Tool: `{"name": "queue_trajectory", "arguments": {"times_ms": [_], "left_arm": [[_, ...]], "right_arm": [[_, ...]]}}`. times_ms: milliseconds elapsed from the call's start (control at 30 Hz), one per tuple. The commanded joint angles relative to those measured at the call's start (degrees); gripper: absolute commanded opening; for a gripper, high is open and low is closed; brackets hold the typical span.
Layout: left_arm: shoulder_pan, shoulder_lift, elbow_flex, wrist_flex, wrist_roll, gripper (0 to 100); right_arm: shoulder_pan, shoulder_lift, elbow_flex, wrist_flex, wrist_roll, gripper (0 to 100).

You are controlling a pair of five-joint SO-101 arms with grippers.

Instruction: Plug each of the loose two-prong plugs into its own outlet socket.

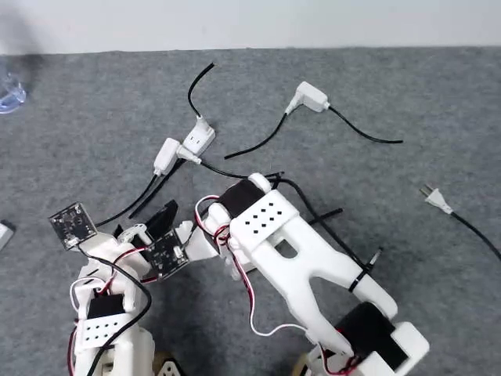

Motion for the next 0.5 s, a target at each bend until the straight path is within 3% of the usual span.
{"name": "queue_trajectory", "arguments": {"times_ms": [0,467], "left_arm": [[-0.2,-0.5,-1.2,0.4,-0.6,44],[-0.1,-0.5,-1.2,0.4,-0.6,44]], "right_arm": [[0.7,-0.4,-3.8,-1.9,2.7,0.8],[3.0,0.0,5.5,-14.0,7.8,0.8]]}}
